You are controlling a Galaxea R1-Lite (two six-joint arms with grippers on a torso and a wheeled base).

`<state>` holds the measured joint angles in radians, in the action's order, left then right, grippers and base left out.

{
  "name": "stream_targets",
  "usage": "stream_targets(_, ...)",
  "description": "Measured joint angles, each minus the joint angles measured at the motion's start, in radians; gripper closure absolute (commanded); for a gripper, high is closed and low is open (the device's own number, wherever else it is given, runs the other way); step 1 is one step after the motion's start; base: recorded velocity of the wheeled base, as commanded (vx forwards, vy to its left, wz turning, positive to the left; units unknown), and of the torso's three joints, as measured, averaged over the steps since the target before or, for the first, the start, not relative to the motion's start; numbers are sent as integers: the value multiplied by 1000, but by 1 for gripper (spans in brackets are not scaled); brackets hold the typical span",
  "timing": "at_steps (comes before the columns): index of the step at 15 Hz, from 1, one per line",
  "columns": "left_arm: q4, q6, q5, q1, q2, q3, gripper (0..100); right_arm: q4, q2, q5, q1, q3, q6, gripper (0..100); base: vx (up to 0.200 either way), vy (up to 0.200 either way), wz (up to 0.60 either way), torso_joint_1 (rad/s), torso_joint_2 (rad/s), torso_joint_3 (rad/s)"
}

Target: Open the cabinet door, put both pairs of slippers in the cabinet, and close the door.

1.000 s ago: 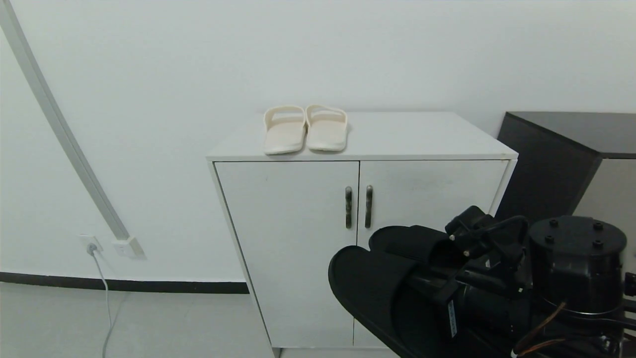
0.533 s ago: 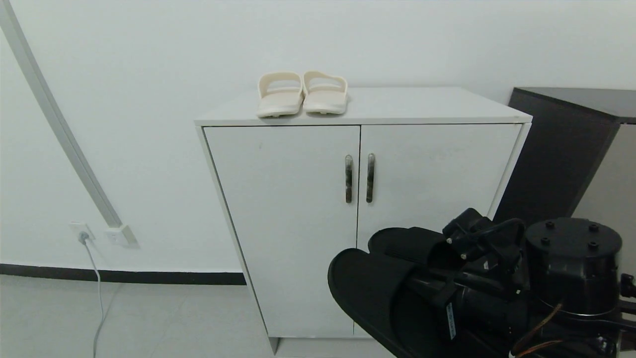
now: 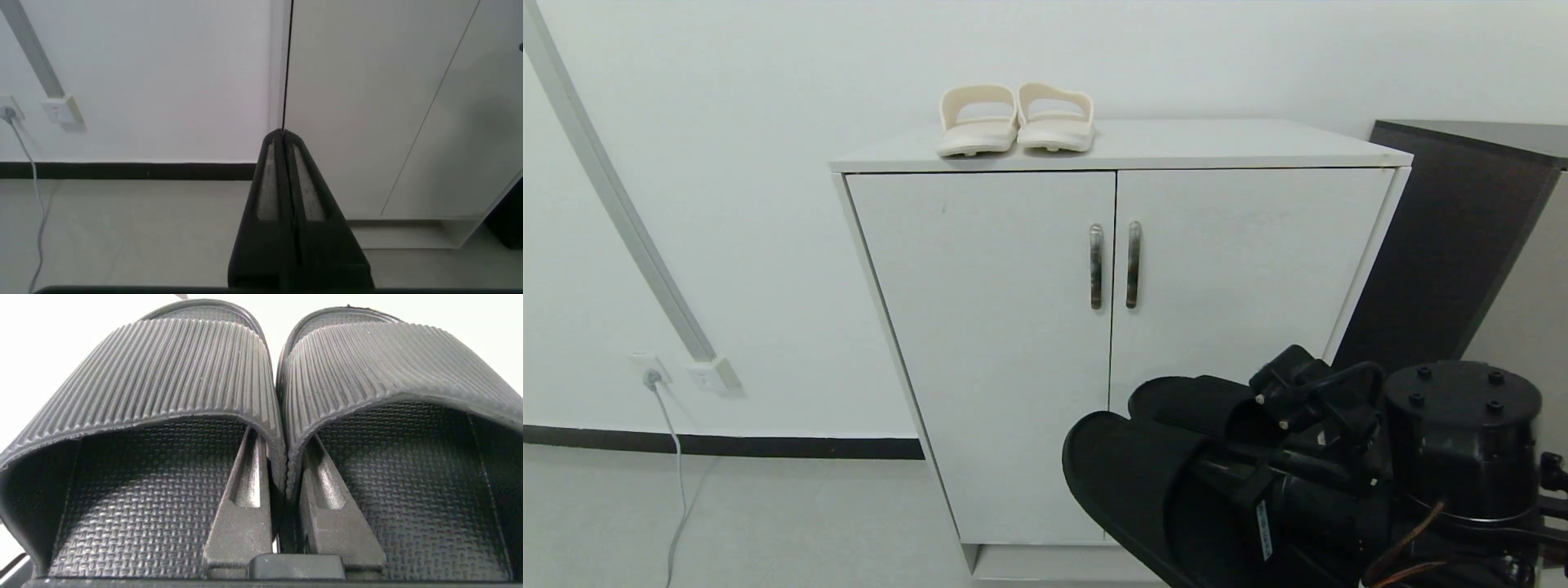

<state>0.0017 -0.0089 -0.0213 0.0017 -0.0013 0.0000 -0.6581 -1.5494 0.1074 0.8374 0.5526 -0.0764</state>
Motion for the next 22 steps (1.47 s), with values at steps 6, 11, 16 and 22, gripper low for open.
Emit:
stream_targets(6,0,-2,3,0,0,0,100,0,0,1,0,-6,11,100,-33,0,0,-6,60,58)
stream_targets(11,0,-1,4,0,0,0,100,-1,1,0,2,-7,12,100,-40,0,0,2,2,2)
stream_targets(16,0,6,4,0,0,0,0,0,1,3,-2,-8,12,100,0,0,0,0,0,0)
stream_targets(22,2,29,8,0,0,0,0,-8,1,0,-2,-21,12,100,0,0,0,0,0,0)
